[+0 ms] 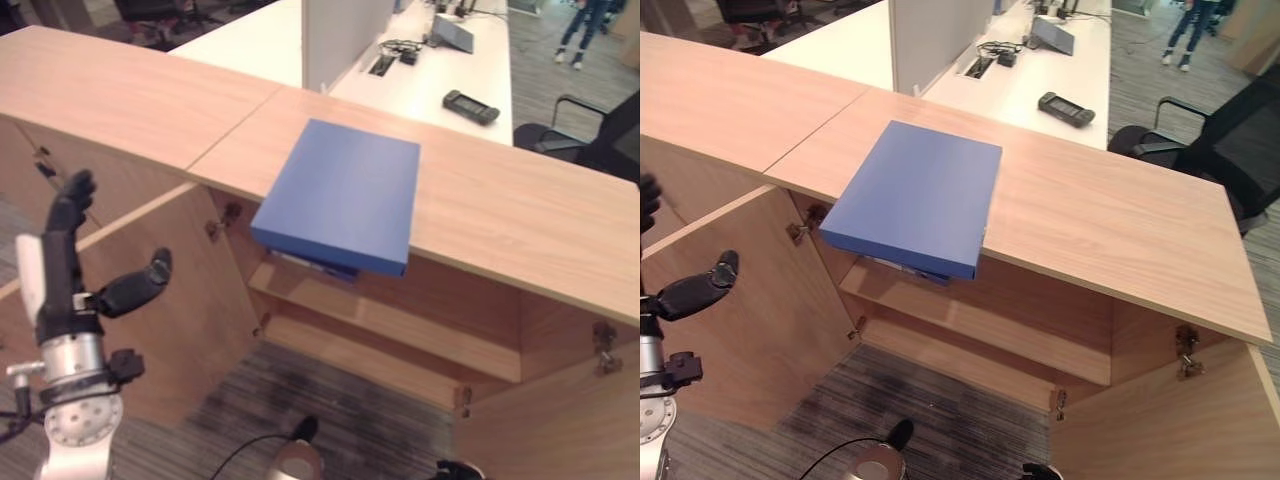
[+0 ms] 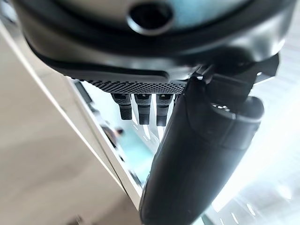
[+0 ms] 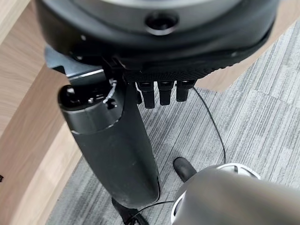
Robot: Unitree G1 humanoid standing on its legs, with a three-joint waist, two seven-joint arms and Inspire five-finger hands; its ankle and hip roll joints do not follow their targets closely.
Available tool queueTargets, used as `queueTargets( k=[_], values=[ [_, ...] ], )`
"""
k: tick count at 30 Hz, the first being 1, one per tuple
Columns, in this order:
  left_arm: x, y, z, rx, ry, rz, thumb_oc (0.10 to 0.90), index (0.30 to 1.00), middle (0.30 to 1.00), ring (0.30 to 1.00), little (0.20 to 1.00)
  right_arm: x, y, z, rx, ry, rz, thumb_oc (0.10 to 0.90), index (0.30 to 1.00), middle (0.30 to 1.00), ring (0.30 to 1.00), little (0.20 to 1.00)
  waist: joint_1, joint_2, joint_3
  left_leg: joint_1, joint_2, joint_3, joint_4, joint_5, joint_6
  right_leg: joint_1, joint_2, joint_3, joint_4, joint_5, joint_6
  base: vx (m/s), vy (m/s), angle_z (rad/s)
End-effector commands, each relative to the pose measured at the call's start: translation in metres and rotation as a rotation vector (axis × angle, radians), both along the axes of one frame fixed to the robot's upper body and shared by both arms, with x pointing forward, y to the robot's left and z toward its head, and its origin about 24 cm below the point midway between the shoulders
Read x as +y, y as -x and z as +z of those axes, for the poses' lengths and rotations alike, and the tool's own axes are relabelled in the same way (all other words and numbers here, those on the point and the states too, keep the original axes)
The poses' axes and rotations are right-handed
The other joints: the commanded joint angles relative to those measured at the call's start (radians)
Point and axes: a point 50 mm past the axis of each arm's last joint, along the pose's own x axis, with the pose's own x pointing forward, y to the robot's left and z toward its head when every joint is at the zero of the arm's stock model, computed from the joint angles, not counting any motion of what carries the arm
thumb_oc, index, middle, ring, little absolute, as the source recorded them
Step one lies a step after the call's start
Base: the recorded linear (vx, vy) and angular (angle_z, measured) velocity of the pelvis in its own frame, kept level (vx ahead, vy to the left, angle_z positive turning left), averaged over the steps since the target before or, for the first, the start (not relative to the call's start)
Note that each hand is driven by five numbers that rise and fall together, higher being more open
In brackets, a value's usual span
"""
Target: Put the empty folder in the office cabinet
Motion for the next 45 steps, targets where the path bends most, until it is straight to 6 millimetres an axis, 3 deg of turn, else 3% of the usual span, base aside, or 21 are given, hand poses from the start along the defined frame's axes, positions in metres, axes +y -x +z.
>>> queueTargets(
  k=[1,9,23,33,37,45],
  values=[
    [-0.025,0.001,0.037,-0.166,-0.194,-0.12,0.8,0.9,0.9,0.9,0.9,0.0,-0.012,0.003,-0.024,0.036,0.078,0.8,0.9,0.9,0.9,0.9,-0.049,-0.003,-0.04,-0.006,0.005,0.026,0.039,-0.087,0.024,-0.009,-0.007,0.02,-0.067,0.075,0.011,-0.07,0.081,-0.27],
    [-0.029,0.002,0.04,-0.152,-0.338,-0.098,0.8,0.9,0.9,0.9,0.9,0.001,-0.002,0.0,0.012,0.044,0.105,0.8,0.9,0.9,0.9,0.9,-0.073,-0.007,-0.071,0.019,0.004,0.053,0.036,-0.102,0.03,-0.002,-0.012,0.046,-0.072,0.077,0.014,0.01,0.032,-0.18],
    [-0.059,0.016,0.064,-0.164,-0.611,-0.268,0.8,0.9,0.9,0.9,0.9,0.001,0.006,-0.001,0.042,0.044,0.15,0.8,0.9,0.9,0.9,0.9,-0.091,-0.006,-0.104,0.037,0.002,0.078,0.046,-0.127,0.035,0.009,-0.012,0.072,-0.077,0.078,0.018,0.01,0.013,-0.04],
    [-0.064,0.012,0.052,-0.086,-0.554,-0.319,0.8,0.9,0.9,0.9,0.9,-0.001,0.014,-0.003,0.07,0.042,0.182,0.8,0.9,0.9,0.9,0.9,-0.11,-0.004,-0.114,0.049,-0.001,0.093,0.049,-0.133,0.041,0.016,-0.014,0.088,-0.075,0.075,0.019,0.0,0.007,-0.03],
    [-0.075,0.009,0.044,-0.056,-0.563,-0.36,0.8,0.9,0.9,0.9,0.9,0.005,0.014,-0.003,0.055,0.025,0.188,0.8,0.9,0.9,0.9,0.9,-0.131,-0.005,-0.114,0.037,-0.004,0.098,0.058,-0.129,0.046,0.004,-0.016,0.098,-0.08,0.087,0.02,-0.03,0.006,-0.16],
    [-0.073,0.005,0.035,-0.013,-0.6,-0.333,0.8,0.9,0.9,0.9,0.9,0.005,0.017,-0.004,0.07,0.025,0.203,0.8,0.9,0.9,0.9,0.9,-0.141,-0.012,-0.122,0.04,-0.004,0.108,0.062,-0.134,0.047,0.003,-0.017,0.108,-0.077,0.087,0.021,0.0,-0.001,-0.04]
  ],
)
